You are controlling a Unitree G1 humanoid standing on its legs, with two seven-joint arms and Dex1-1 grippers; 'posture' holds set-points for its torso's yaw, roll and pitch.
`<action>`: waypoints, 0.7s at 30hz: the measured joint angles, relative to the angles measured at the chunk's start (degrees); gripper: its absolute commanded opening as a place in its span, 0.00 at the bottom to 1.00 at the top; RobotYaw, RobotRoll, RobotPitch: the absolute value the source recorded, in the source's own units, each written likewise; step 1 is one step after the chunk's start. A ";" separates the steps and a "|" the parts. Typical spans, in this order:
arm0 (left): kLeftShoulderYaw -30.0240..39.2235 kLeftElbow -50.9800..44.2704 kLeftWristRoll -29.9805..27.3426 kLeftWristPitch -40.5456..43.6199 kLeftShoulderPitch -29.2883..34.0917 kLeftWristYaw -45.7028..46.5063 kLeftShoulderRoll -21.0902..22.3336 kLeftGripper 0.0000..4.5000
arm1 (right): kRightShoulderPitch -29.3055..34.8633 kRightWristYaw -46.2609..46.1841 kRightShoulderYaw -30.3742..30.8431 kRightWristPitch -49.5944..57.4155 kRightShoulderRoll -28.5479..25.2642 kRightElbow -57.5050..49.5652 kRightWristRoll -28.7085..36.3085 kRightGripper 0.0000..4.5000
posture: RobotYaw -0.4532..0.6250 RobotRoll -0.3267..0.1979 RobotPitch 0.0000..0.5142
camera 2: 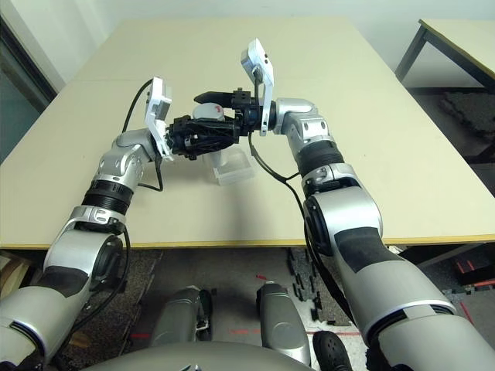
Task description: Pour the medicine from the bottle into the box.
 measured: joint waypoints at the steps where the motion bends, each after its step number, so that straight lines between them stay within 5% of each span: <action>1: 0.11 0.00 -0.01 0.02 0.00 0.02 0.19 0.61 | -0.24 0.17 0.00 0.00 -0.22 0.32 0.00 1.00 | 0.21 0.62 0.13; 10: 1.24 0.02 0.01 1.12 0.00 1.21 1.14 0.61 | -1.40 2.29 -0.08 0.00 -4.21 2.95 0.18 1.00 | 0.22 0.62 0.13; 16: 1.36 -1.37 -0.18 0.93 0.72 -0.69 2.26 0.61 | -1.38 -1.63 -4.96 0.00 -14.34 6.68 -0.03 1.00 | 0.22 0.62 0.12; 21: 1.34 -1.95 -0.20 0.92 0.72 -0.67 2.03 0.61 | -0.27 -0.81 -5.03 0.11 -14.69 6.72 -0.45 1.00 | 0.21 0.62 0.12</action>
